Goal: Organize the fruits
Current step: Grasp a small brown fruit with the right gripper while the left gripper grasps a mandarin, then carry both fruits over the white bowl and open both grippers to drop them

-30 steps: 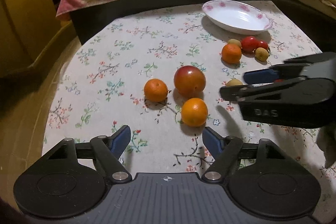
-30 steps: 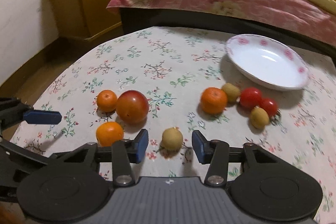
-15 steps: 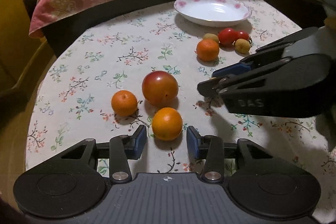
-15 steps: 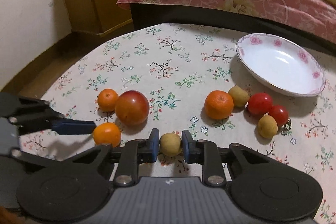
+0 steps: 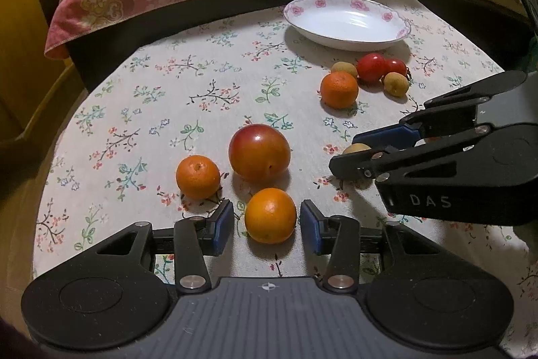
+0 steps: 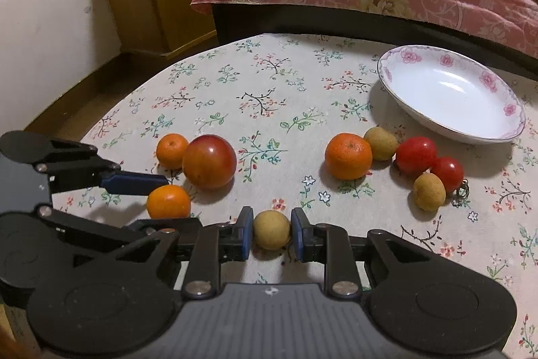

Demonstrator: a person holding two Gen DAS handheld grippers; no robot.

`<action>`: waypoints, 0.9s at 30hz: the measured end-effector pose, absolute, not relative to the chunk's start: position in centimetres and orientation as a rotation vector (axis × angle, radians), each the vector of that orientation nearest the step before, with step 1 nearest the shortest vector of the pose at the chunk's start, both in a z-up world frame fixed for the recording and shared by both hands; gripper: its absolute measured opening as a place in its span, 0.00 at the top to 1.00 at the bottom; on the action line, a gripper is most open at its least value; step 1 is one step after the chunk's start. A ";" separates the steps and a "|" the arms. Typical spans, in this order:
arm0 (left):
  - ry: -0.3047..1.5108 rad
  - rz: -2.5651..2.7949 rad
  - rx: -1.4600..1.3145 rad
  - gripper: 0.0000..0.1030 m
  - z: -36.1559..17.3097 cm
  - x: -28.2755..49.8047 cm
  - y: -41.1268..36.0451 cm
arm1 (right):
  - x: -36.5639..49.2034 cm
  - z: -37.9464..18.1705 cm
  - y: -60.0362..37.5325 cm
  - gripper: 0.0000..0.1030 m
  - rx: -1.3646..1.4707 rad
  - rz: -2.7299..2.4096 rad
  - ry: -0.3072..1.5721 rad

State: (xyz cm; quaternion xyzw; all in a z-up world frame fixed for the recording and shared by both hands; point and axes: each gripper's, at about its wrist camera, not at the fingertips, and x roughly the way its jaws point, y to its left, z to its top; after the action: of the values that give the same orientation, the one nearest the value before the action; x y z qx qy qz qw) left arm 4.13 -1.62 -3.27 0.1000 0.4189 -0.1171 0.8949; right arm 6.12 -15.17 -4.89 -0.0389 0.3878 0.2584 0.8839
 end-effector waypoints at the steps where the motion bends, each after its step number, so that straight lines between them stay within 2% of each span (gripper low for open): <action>1: 0.868 -0.243 0.211 0.49 -3.3 4.1 -1.6 | 6.1 -4.9 -15.2 0.79 -0.075 0.536 0.811; 4: 0.873 -0.250 0.203 0.54 -3.3 4.1 -1.6 | 6.0 -4.9 -15.5 0.79 -0.063 0.523 0.823; 6: 0.878 -0.265 0.195 0.61 -3.2 4.1 -1.7 | 5.7 -4.8 -15.6 0.79 -0.070 0.520 0.824; 16: 0.879 -0.303 0.122 0.62 -1.5 4.4 -2.1 | 5.1 -2.7 -17.0 0.80 -0.034 0.492 0.815; 27: 0.779 -0.372 0.089 0.62 1.1 10.5 -6.4 | 8.1 0.9 -21.3 0.79 0.028 0.377 0.713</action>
State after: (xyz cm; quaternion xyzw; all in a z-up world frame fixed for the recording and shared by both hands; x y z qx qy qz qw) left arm 10.48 -6.39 1.12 0.0429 0.3773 -0.1804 0.9073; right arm 8.11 -21.29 0.89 0.0134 0.3469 0.1836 0.9196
